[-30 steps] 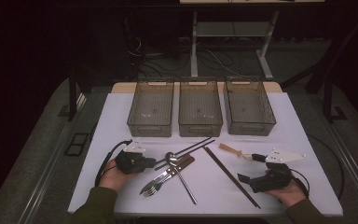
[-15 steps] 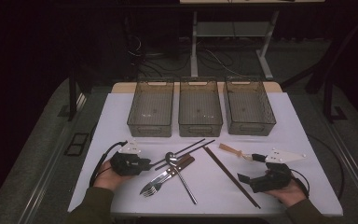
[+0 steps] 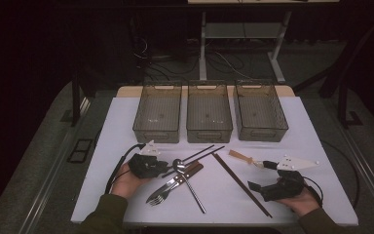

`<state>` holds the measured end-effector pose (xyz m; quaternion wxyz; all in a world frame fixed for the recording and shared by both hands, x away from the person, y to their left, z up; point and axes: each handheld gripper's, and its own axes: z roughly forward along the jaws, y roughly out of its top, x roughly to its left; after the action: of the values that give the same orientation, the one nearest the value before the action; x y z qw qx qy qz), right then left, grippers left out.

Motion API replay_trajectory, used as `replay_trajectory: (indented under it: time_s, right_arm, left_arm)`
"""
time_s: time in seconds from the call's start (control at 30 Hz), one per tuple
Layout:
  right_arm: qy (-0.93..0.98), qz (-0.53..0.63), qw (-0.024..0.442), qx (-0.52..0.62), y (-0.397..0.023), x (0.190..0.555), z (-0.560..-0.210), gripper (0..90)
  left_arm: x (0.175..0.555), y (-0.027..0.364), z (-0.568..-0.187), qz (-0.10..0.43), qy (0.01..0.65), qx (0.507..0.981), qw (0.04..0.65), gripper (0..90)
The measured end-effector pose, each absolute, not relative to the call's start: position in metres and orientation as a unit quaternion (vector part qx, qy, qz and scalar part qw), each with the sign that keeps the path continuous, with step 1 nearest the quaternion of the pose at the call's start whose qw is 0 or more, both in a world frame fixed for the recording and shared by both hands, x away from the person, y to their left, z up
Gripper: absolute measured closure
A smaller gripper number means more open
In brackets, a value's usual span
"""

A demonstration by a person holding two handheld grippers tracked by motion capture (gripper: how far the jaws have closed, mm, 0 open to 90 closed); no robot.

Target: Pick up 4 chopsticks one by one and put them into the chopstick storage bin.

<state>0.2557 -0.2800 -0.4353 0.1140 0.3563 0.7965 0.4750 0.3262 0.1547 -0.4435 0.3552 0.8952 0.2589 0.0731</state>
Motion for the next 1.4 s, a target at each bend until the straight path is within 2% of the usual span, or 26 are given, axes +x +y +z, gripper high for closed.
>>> replay_trajectory:
  time_s: [0.2, 0.43, 0.8, 1.4]
  right_arm:
    - [0.796, 0.475, 0.114, 0.356, -0.280, 0.256, -0.435, 2.2]
    - [0.797, 0.475, 0.115, 0.356, -0.280, 0.256, -0.435, 2.2]
    - [0.797, 0.475, 0.115, 0.356, -0.280, 0.256, -0.435, 2.2]
    - [0.794, 0.478, 0.117, 0.357, -0.281, 0.255, -0.434, 2.2]
  left_arm:
    - [0.326, 0.153, -0.446, 0.077, 0.256, 0.896, 0.355, 83.1]
    - [0.327, 0.155, -0.446, 0.075, 0.250, 0.897, 0.357, 84.8]
    - [0.328, 0.159, -0.445, 0.069, 0.250, 0.896, 0.360, 85.3]
    - [0.318, 0.190, -0.433, 0.074, 0.270, 0.883, 0.377, 85.3]
